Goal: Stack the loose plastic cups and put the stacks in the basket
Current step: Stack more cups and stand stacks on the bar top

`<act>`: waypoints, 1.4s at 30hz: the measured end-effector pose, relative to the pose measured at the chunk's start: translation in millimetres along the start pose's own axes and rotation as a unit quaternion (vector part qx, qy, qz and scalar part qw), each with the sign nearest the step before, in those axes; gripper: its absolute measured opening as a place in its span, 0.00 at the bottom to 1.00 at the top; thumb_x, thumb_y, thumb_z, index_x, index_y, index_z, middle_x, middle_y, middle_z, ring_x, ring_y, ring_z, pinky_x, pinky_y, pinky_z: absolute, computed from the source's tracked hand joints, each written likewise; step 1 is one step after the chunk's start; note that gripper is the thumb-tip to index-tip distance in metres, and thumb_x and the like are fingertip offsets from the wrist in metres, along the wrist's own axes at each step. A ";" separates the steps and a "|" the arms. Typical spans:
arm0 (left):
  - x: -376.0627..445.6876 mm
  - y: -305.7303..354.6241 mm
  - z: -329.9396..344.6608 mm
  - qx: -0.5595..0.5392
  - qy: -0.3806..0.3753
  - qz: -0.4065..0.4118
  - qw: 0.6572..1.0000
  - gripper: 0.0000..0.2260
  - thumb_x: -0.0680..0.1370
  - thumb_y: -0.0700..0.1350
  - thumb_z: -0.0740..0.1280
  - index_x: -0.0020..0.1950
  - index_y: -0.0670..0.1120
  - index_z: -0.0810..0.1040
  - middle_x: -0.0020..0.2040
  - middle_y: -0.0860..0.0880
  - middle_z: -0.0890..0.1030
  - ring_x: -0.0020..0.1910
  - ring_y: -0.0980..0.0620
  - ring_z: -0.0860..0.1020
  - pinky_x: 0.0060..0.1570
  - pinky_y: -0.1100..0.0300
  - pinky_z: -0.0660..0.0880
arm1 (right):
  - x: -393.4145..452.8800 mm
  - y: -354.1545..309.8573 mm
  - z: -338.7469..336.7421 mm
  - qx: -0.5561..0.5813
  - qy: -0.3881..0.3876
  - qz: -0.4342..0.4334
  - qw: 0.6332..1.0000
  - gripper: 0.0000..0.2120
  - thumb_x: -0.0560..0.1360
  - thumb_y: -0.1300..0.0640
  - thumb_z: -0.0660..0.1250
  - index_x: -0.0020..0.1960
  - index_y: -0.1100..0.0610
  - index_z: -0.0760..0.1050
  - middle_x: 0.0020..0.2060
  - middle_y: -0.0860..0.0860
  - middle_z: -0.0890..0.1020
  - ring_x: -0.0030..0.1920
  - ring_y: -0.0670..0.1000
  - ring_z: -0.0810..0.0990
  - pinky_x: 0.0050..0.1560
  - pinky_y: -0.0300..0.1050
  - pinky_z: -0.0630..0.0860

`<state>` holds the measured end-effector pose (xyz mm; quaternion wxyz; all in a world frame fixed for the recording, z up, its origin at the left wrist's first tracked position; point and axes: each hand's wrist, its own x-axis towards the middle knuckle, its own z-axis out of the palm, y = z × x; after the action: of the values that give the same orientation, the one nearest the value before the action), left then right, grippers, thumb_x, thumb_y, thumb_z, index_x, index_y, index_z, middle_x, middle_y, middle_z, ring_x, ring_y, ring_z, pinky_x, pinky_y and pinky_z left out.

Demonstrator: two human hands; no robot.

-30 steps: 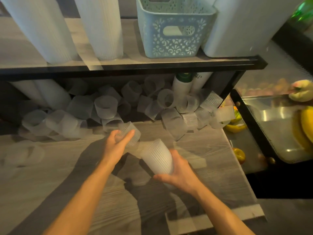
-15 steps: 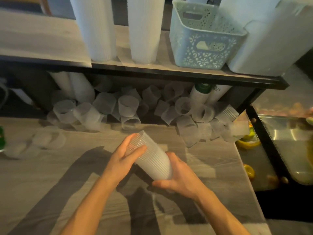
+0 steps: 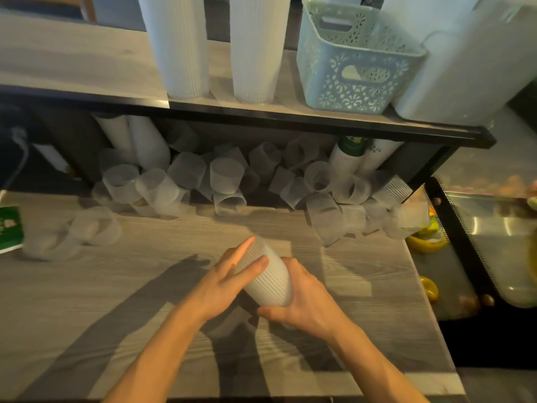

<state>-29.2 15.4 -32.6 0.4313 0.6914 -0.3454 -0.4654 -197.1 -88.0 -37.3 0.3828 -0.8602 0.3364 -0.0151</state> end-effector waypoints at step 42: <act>174.0 29.2 152.2 0.313 0.121 0.024 0.942 0.41 0.66 0.64 0.75 0.72 0.50 0.62 0.69 0.43 0.66 0.67 0.40 0.68 0.63 0.43 0.72 | -70.6 121.0 -66.7 0.139 0.150 0.204 0.957 0.39 0.63 0.39 0.79 0.66 0.39 0.60 0.55 0.39 0.71 0.53 0.42 0.73 0.43 0.38 0.72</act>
<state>-117.7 -190.7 -95.6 0.2430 0.8341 -0.4355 -0.2358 -339.3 -147.7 -54.8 0.4389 -0.6993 0.5530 -0.1119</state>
